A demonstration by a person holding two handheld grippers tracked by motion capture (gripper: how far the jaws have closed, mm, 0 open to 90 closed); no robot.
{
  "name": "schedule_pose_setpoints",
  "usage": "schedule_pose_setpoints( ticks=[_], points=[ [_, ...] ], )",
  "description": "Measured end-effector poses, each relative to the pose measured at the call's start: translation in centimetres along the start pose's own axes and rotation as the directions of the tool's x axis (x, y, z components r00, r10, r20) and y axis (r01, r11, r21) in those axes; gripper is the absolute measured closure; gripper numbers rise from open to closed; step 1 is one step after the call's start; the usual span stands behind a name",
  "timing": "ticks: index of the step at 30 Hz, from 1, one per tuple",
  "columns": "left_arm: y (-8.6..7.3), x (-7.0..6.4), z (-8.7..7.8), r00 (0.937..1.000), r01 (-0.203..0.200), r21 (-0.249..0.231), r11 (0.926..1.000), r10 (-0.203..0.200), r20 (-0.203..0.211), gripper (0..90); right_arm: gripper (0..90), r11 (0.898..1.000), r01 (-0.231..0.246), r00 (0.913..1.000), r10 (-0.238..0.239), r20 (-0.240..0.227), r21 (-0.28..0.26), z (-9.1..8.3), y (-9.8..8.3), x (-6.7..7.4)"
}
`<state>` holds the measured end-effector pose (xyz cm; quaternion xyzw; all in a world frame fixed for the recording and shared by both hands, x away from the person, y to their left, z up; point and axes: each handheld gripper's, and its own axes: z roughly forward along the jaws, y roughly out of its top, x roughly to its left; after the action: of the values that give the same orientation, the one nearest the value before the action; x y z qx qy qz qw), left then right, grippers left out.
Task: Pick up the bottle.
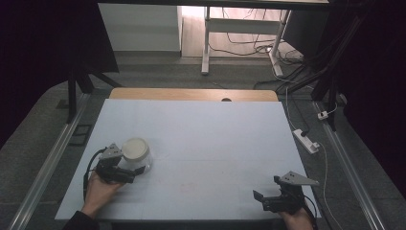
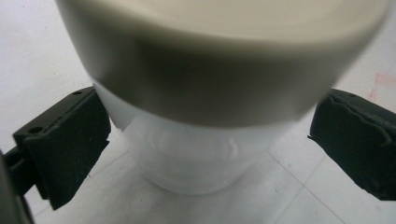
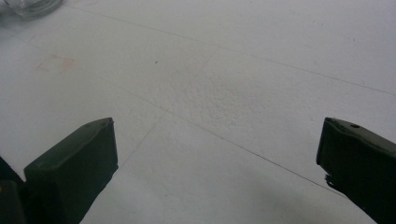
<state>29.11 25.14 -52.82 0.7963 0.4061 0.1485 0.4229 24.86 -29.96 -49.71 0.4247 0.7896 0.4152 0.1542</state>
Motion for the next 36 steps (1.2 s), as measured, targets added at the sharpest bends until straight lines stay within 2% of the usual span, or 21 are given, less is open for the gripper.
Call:
schedule_pose_setpoints(
  ticks=[6, 9, 15, 17, 21, 36],
  points=[
    [0.4, 0.3, 0.7, 0.9999, -0.013, -0.002, 0.9999, 0.013, -0.01, 0.0, 0.0, 1.0, 0.001, 1.0, -0.001, 0.0, 0.001, 0.0, 0.0, 0.0],
    [0.5, 0.5, 1.0, 0.9999, -0.008, -0.007, 0.9999, 0.008, -0.007, 0.0, 0.0, 1.0, 0.001, 1.0, -0.001, 0.0, 0.001, 0.0, 0.0, 0.0],
    [0.8, 0.5, 1.4, 0.9997, -0.023, -0.009, 0.9997, 0.023, 0.0, 0.0, 0.0, 1.0, 0.001, 1.0, -0.001, 0.0, 0.002, 0.0, 0.0, 0.0],
    [0.8, 0.4, 1.4, 0.9996, -0.026, -0.011, 0.9996, 0.026, 0.009, 1.6, 0.0, 1.0, 0.001, 1.0, -0.001, 0.0, 0.001, 0.0, 0.0, 0.0],
    [0.8, 0.5, 1.4, 0.9996, -0.028, -0.011, 0.9996, 0.028, -0.002, 5.7, 0.0, 1.0, 0.001, 1.0, -0.001, -0.001, 0.001, 0.0, 0.0, 0.0],
    [1.2, 0.1, 1.2, 0.999, -0.033, 0.026, 0.9991, 0.034, -0.028, 7.1, 0.0, 1.0, 0.003, 1.0, -0.003, -0.003, 0.0, 0.0, 0.0, 0.0]
  ],
)
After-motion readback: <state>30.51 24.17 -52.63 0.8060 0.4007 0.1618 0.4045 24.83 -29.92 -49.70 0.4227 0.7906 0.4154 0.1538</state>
